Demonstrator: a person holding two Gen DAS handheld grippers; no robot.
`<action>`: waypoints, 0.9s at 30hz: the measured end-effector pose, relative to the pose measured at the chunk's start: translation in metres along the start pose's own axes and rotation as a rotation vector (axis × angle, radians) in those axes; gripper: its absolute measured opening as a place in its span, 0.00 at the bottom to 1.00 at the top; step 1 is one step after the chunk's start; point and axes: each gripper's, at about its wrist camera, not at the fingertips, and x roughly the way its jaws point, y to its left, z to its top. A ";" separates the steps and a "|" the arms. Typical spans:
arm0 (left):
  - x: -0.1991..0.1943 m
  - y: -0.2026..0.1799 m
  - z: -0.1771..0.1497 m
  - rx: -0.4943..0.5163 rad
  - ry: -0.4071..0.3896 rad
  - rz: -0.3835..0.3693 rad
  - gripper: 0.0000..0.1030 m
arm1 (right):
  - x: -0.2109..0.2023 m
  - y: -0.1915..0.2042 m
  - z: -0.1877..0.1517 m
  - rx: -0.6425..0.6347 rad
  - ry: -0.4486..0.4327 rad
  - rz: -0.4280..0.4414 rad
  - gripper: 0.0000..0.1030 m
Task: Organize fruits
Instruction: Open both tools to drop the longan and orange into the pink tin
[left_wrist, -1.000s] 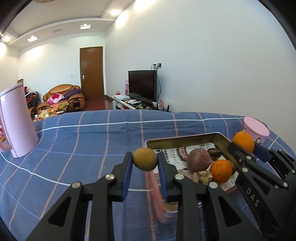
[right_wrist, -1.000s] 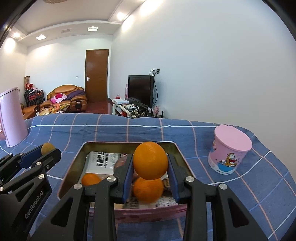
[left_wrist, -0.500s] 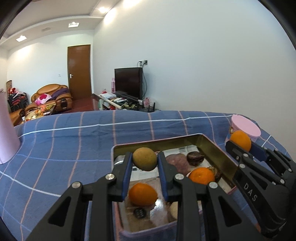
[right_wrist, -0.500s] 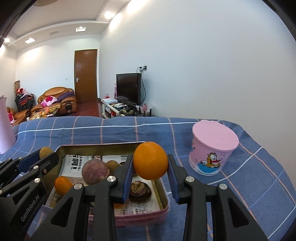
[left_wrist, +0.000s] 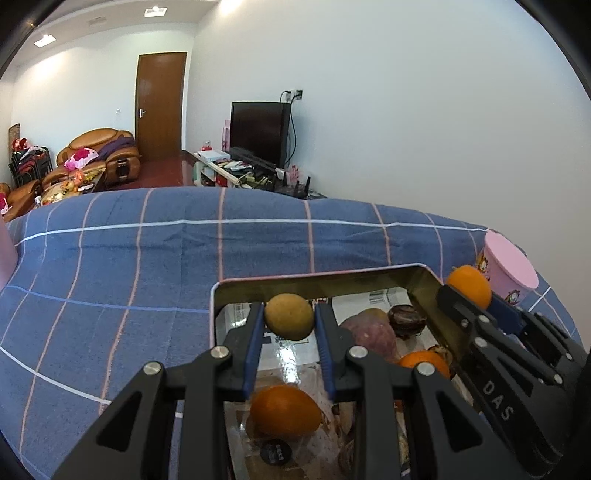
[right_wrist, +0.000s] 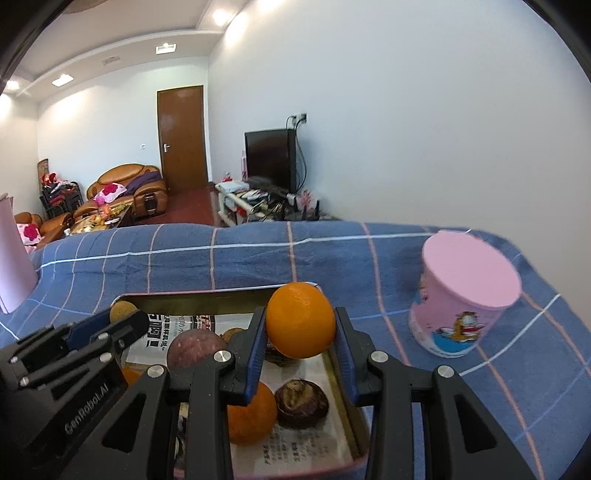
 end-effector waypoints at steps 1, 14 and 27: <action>0.002 0.000 0.000 0.002 0.005 0.000 0.28 | 0.004 0.000 0.001 0.004 0.011 0.014 0.36; 0.011 -0.003 0.002 0.008 0.051 -0.005 0.28 | 0.022 0.016 0.001 -0.040 0.080 0.118 0.36; 0.012 -0.004 -0.002 0.018 0.078 0.022 0.28 | 0.028 0.017 0.000 -0.034 0.116 0.177 0.36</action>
